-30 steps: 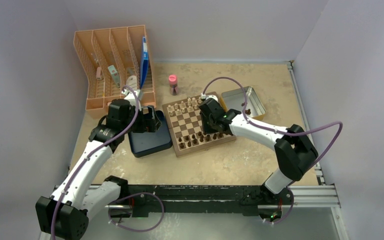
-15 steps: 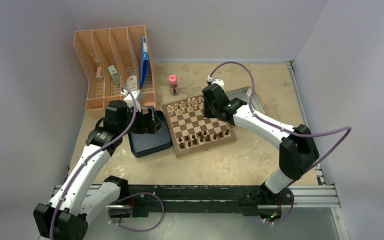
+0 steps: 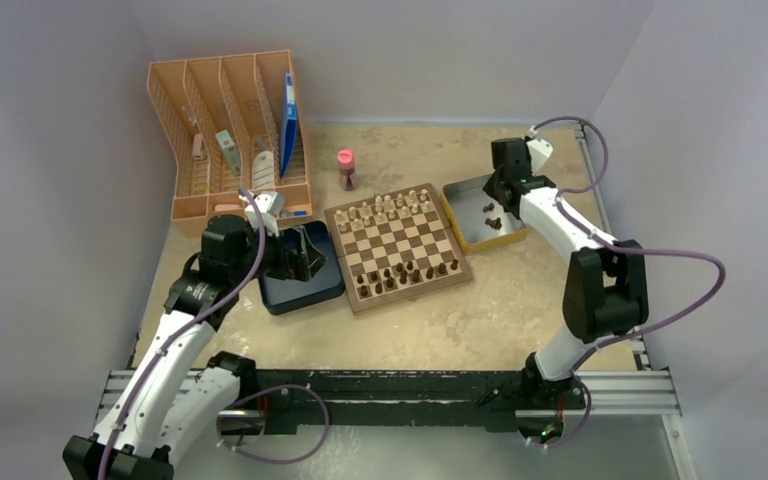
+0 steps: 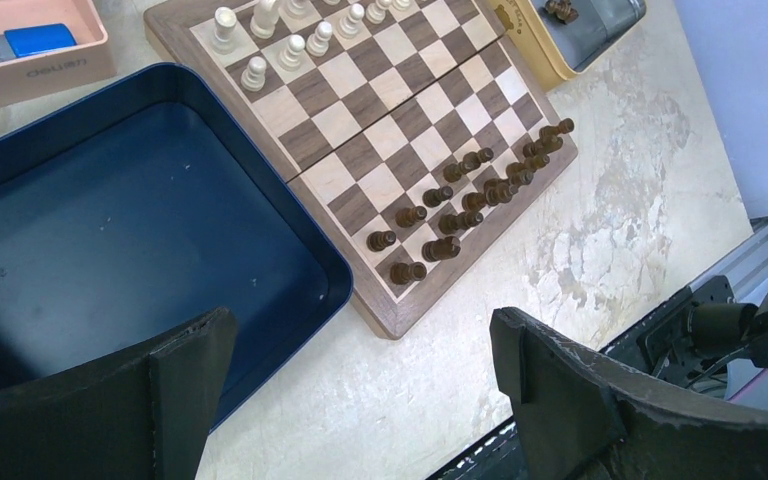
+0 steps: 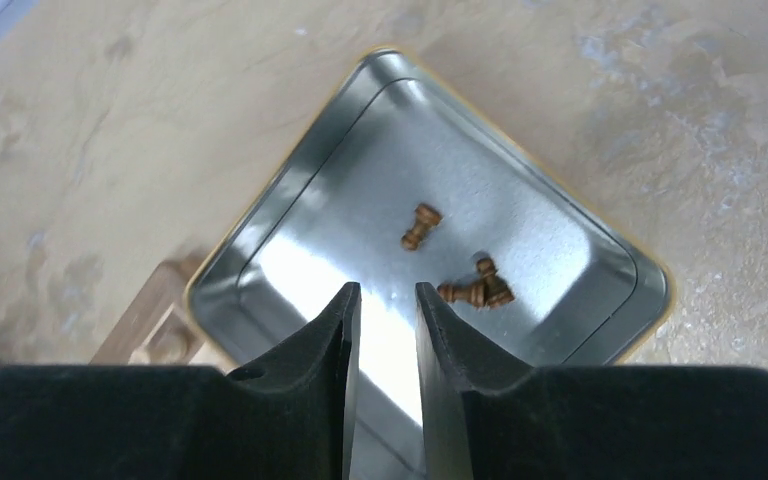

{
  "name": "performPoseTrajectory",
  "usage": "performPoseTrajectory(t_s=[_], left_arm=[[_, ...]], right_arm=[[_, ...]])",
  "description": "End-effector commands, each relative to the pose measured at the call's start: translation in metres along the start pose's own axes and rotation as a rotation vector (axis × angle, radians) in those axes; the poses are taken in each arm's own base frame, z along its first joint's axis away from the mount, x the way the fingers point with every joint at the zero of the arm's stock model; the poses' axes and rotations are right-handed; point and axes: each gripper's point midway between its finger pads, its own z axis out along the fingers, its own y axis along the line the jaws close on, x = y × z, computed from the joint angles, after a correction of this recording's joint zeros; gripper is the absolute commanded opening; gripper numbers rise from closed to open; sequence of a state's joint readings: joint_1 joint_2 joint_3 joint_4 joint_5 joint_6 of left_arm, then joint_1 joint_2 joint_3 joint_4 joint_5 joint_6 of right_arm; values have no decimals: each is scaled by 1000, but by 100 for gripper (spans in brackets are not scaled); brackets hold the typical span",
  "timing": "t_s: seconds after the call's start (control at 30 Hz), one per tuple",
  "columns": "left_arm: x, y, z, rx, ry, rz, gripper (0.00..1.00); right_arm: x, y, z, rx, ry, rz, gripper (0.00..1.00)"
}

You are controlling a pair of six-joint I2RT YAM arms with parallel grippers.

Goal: Set up the chess pieces on the board
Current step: Pick up the chess piece from the storage box.

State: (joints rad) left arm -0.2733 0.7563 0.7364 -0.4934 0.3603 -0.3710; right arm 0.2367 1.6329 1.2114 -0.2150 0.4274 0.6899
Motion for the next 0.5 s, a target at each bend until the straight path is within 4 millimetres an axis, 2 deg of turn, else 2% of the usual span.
performPoseTrajectory(t_s=[0.0,0.17,0.47], left_arm=[[-5,-2,3,15,-14,22,100],[-5,-2,3,14,-16,25,99],[-3,-2,3,14,-13,28,98]], right_arm=[[-5,-10,29,102,-37,112,28],[10,-18,58,138,8,96,24],[13,-31,73,194,3,15,25]])
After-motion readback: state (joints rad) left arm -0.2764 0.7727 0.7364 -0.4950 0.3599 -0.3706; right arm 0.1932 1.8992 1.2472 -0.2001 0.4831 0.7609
